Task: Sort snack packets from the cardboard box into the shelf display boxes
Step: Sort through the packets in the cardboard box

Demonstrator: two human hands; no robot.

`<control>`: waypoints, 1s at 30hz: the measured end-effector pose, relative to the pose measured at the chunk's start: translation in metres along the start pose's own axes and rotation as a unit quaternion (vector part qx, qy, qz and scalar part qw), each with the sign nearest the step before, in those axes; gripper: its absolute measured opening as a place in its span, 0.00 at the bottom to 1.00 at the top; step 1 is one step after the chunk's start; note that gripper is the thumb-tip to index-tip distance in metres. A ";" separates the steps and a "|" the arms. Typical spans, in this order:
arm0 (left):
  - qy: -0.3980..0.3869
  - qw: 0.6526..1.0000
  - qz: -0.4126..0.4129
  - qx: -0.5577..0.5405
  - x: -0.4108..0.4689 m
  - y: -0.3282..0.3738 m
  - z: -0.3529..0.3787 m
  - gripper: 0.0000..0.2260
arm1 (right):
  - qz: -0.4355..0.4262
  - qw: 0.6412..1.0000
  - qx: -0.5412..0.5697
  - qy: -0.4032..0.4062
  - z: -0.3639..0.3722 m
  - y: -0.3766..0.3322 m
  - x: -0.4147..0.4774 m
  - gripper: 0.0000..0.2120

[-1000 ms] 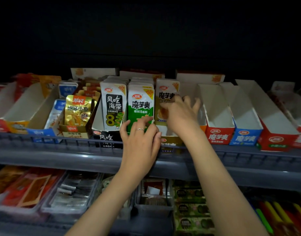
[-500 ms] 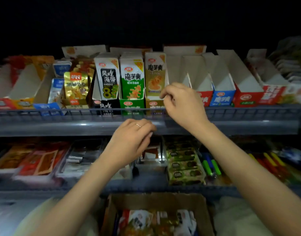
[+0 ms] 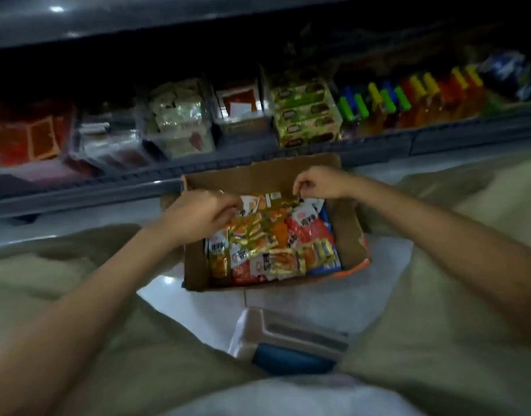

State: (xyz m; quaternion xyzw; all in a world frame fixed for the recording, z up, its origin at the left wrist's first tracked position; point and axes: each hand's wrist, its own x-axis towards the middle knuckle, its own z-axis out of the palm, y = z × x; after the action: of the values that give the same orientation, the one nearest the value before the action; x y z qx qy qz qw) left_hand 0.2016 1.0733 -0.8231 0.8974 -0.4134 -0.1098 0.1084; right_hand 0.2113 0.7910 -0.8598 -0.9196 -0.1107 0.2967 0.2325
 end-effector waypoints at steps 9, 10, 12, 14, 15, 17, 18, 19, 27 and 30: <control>-0.068 0.996 -0.036 -0.036 -0.027 0.001 0.047 0.11 | 0.115 0.967 -0.044 -0.223 0.128 0.027 0.025 0.29; -0.071 0.996 -0.043 -0.044 -0.029 -0.001 0.050 0.11 | 0.123 0.965 -0.041 -0.227 0.138 0.028 0.029 0.32; -0.072 0.994 -0.044 -0.064 -0.036 -0.006 0.056 0.10 | 0.127 0.966 -0.042 -0.221 0.157 0.031 0.037 0.38; -0.076 0.993 -0.047 -0.071 -0.041 -0.011 0.062 0.10 | 0.120 0.970 -0.067 -0.200 0.176 0.037 0.044 0.43; -0.077 0.993 -0.053 -0.071 -0.043 -0.012 0.064 0.10 | 0.117 0.971 -0.084 -0.190 0.182 0.040 0.048 0.44; -0.084 0.991 -0.069 -0.077 -0.047 -0.014 0.065 0.10 | 0.114 0.971 -0.123 -0.173 0.187 0.039 0.048 0.43; -0.089 0.990 -0.076 -0.083 -0.048 -0.015 0.066 0.11 | 0.111 0.970 -0.137 -0.169 0.187 0.037 0.048 0.40; -0.091 0.988 -0.082 -0.089 -0.048 -0.016 0.066 0.11 | 0.111 0.969 -0.145 -0.168 0.186 0.037 0.048 0.37; -0.112 0.980 -0.117 -0.115 -0.050 -0.020 0.067 0.12 | 0.107 0.968 -0.120 -0.193 0.171 0.033 0.051 0.19; -0.132 0.975 -0.132 -0.121 -0.049 -0.019 0.068 0.12 | 0.145 0.935 -0.053 -0.319 0.145 0.027 0.060 0.15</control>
State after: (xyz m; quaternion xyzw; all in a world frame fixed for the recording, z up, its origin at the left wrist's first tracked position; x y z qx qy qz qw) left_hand 0.1647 1.1160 -0.8875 0.9017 -0.2858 -0.2899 0.1454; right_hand 0.1745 0.8402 -1.0065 -0.7937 -0.0598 0.5986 0.0899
